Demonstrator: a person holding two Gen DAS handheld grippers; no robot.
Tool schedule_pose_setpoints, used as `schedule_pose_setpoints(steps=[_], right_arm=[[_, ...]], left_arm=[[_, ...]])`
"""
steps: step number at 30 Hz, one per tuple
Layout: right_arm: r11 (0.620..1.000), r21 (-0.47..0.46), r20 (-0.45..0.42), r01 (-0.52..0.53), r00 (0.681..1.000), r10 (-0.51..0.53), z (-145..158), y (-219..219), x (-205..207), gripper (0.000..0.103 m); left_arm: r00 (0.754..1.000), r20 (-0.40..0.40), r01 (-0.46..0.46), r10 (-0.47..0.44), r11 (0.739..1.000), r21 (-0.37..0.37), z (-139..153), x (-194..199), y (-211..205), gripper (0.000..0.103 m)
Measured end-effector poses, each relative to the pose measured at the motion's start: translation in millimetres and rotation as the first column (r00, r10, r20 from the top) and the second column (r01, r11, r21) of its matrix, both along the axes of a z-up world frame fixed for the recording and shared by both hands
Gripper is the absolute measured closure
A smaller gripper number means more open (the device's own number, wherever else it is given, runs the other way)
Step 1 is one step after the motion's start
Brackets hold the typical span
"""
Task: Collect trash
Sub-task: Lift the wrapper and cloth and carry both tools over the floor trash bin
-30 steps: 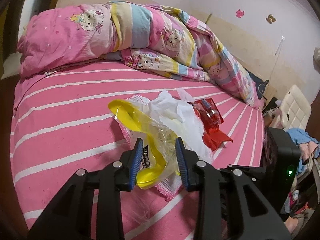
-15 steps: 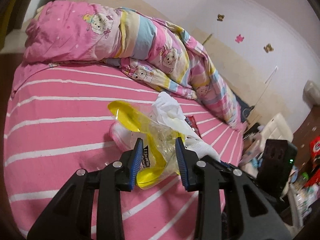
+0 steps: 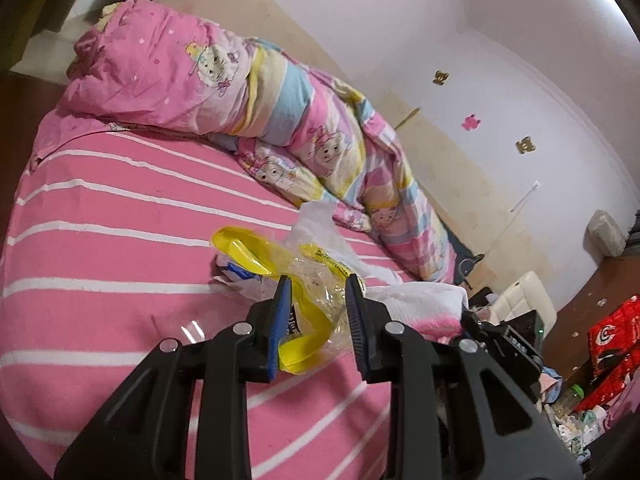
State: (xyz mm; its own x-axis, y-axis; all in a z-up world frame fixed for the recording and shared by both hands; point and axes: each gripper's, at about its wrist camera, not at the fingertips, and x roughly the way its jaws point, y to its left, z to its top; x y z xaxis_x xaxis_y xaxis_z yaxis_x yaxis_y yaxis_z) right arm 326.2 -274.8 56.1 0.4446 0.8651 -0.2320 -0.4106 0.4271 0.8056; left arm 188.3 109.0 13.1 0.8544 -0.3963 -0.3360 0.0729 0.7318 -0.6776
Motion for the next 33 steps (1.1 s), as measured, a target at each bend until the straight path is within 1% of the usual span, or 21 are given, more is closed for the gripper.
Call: schedule_pose_setpoints(steps=[2, 5, 6, 9, 11, 12, 17, 18, 22, 27, 33], right_arm=[[1.000, 0.023, 0.021, -0.002, 1.000, 0.001, 6.0, -9.1, -7.6, 0.093], [0.999, 0.049, 0.027, -0.011, 1.000, 0.010, 7.9, -15.1, -14.5, 0.093], [0.999, 0.054, 0.033, -0.009, 0.999, 0.008, 10.2, -19.5, -20.1, 0.093], [1.000, 0.005, 0.054, -0.007, 0.999, 0.006, 16.1, -24.7, -34.5, 0.093], [0.999, -0.043, 0.070, -0.011, 0.997, 0.014, 19.5, -24.7, -45.9, 0.093], [0.999, -0.052, 0.075, -0.013, 0.997, 0.016, 19.8, -24.6, -48.3, 0.093], [0.994, -0.103, 0.099, -0.029, 0.994, 0.039, 21.3, -26.4, -76.0, 0.093], [0.992, -0.125, 0.106, -0.027, 0.994, 0.041, 21.2, -28.7, -87.2, 0.093], [0.985, -0.174, 0.115, -0.011, 0.993, 0.031, 19.1, -34.9, -103.4, 0.093], [0.983, -0.182, 0.110, 0.018, 0.994, 0.002, 15.6, -50.1, -114.9, 0.093], [0.987, -0.154, 0.121, 0.056, 0.992, -0.037, 18.4, -74.3, -131.9, 0.093]], left_arm=[[1.000, 0.010, -0.004, 0.004, 1.000, -0.006, 1.8, -13.8, -5.0, 0.076], [1.000, 0.000, -0.005, 0.005, 0.999, -0.040, -1.6, -31.5, -7.9, 0.076], [1.000, -0.003, -0.011, 0.011, 0.999, -0.038, -2.2, -36.9, -9.4, 0.076], [1.000, -0.018, -0.019, 0.019, 1.000, -0.016, -3.7, -54.0, -15.3, 0.076], [0.999, -0.028, -0.019, 0.018, 1.000, -0.013, -6.0, -67.9, -18.9, 0.076], [0.999, -0.033, -0.019, 0.018, 1.000, -0.014, -7.3, -73.5, -19.7, 0.076], [0.999, -0.040, -0.018, 0.017, 0.999, -0.034, -12.3, -104.0, -23.4, 0.076], [0.999, -0.041, -0.021, 0.020, 0.999, -0.035, -13.2, -108.4, -23.6, 0.076], [0.999, -0.048, -0.023, 0.020, 0.999, -0.046, -17.7, -120.9, -25.3, 0.076], [0.999, -0.050, -0.009, 0.006, 0.999, -0.042, -19.3, -133.3, -33.9, 0.076], [0.999, -0.052, 0.008, -0.008, 1.000, -0.008, -17.7, -147.5, -49.5, 0.076]])
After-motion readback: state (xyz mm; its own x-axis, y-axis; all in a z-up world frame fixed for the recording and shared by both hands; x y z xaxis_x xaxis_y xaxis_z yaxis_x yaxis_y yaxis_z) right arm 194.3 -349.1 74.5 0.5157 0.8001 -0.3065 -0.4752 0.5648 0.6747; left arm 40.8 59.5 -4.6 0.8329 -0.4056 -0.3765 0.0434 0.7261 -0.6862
